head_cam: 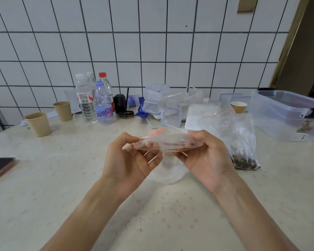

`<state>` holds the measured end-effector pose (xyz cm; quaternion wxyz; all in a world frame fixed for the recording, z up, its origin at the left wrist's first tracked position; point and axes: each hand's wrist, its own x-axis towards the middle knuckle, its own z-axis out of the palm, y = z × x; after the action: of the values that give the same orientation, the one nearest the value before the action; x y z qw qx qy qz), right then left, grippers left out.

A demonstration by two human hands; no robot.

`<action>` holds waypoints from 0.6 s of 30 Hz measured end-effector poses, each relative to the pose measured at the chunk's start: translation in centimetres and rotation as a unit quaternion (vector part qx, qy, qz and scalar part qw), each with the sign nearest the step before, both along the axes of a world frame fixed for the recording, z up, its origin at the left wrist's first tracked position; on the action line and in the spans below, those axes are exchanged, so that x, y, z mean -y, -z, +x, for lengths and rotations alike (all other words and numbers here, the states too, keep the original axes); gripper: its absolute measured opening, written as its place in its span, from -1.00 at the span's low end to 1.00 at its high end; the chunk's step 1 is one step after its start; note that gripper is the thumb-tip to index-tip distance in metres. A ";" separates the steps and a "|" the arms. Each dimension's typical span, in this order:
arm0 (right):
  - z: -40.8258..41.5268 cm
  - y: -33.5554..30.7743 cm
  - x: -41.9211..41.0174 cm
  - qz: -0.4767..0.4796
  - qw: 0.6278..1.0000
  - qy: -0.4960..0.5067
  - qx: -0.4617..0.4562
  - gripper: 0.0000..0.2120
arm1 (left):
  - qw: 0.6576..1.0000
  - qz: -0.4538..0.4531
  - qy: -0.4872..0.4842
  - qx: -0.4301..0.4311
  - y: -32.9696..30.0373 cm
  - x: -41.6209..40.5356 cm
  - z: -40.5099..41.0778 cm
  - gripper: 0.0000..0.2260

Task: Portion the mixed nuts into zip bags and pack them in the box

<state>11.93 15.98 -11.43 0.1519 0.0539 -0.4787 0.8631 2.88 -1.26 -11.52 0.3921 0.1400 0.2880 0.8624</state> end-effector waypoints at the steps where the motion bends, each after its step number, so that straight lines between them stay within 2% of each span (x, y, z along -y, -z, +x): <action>1: 0.0 0.0 0.0 0.028 1.000 -0.004 -0.007 -0.83 | 1.000 0.002 -0.002 -0.017 0.0 0.1 -0.1 -0.79; 3: 0.1 -0.1 0.0 0.084 0.996 0.016 -0.001 -0.96 | 0.992 -0.037 -0.031 -0.113 -0.2 0.3 -0.2 -0.84; 4: 0.1 -0.1 0.0 0.093 0.995 0.034 0.010 -0.91 | 0.983 -0.058 -0.052 -0.169 -0.2 0.3 -0.2 -0.92; 6: -0.1 0.1 -0.1 0.102 0.992 0.072 0.034 -0.63 | 0.957 -0.095 -0.096 -0.256 0.3 0.3 -0.5 -0.72; 8: -0.3 0.3 0.3 0.111 0.984 0.129 0.057 -0.56 | 0.926 -0.143 -0.169 -0.305 0.8 0.0 -0.4 -0.63; 10: -0.8 0.6 0.6 0.118 0.968 0.203 0.092 -0.65 | 0.890 -0.183 -0.252 -0.333 1.3 -0.4 0.0 -0.67; 13: -1.0 0.7 0.4 0.122 0.941 0.290 0.125 -0.81 | 0.847 -0.208 -0.346 -0.347 1.5 -0.7 0.1 -0.85; 16: -0.8 0.8 -0.2 0.084 0.939 0.308 0.131 -0.81 | 0.807 -0.258 -0.402 -0.346 1.5 -0.5 -0.7 -0.86; 18: -0.8 1.0 -0.4 0.075 0.939 0.303 0.142 -0.79 | 0.804 -0.291 -0.401 -0.328 1.4 -0.3 -1.0 -0.84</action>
<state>11.10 16.33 -12.40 0.3319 -0.2058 -0.5527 0.7362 1.92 -0.92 -12.90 -0.0841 0.1660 0.6676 0.7208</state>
